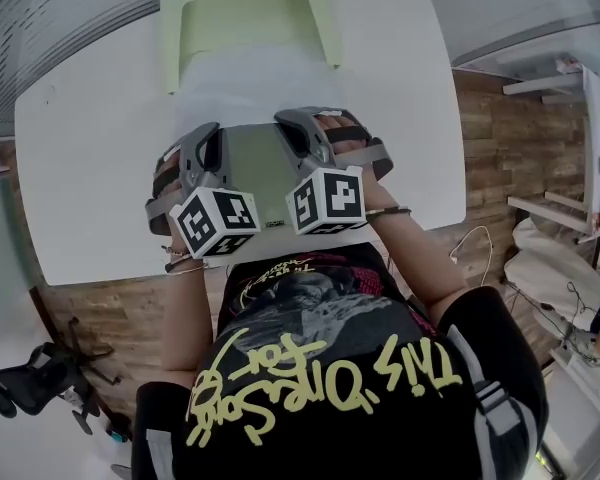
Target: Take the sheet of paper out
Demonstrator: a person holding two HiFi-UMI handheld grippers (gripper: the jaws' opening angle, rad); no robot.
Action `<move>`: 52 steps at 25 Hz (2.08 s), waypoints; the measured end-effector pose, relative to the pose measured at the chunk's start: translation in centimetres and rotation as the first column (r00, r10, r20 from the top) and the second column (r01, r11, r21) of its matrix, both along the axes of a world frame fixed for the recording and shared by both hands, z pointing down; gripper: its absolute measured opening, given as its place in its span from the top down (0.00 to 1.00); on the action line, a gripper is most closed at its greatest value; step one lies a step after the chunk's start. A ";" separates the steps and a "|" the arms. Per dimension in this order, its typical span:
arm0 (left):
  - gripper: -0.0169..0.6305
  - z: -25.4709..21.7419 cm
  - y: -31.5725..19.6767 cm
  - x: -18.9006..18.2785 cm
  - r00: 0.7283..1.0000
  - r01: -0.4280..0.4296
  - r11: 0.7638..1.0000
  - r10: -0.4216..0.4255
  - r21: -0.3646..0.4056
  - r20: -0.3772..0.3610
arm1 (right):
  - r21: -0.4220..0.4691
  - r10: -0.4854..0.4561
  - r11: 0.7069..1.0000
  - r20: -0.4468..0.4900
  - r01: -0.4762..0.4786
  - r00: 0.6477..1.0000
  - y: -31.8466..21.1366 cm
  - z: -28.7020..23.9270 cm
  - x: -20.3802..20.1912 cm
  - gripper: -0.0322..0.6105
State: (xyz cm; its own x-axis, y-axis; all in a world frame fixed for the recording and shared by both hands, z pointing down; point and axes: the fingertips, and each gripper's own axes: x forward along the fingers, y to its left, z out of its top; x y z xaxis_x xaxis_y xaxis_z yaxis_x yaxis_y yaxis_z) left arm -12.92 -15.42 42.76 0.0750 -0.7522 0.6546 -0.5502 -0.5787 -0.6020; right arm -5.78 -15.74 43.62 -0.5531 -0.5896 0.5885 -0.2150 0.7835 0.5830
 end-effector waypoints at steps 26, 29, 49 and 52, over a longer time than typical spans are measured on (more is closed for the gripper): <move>0.96 0.7 2.5 0.5 0.997 0.060 0.998 -0.058 0.033 -0.043 | -0.060 -0.099 0.993 0.036 0.101 0.994 2.6 1.5 0.4 0.93; 0.96 0.8 3.2 0.6 0.998 0.044 0.998 -0.042 0.035 -0.049 | -0.057 -0.084 0.995 0.035 0.085 0.996 3.2 1.3 0.4 0.93; 0.96 -1.2 6.8 -0.2 0.998 0.002 0.995 0.004 0.103 -0.057 | 0.070 -0.032 0.997 0.057 0.028 0.998 6.3 -1.8 -0.4 0.94; 0.96 -1.5 7.3 -0.3 0.998 -0.001 0.993 0.008 0.115 -0.058 | 0.088 -0.038 0.996 0.057 0.033 0.998 6.9 -2.1 -0.6 0.94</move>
State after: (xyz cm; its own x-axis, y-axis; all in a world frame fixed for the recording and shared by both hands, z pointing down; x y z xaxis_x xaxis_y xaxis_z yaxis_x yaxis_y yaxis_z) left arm -13.26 -8.11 41.27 0.1143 -0.8219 0.5581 -0.5837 -0.5101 -0.6317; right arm -6.34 -8.85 41.53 -0.6066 -0.6166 0.5018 -0.2239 0.7381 0.6364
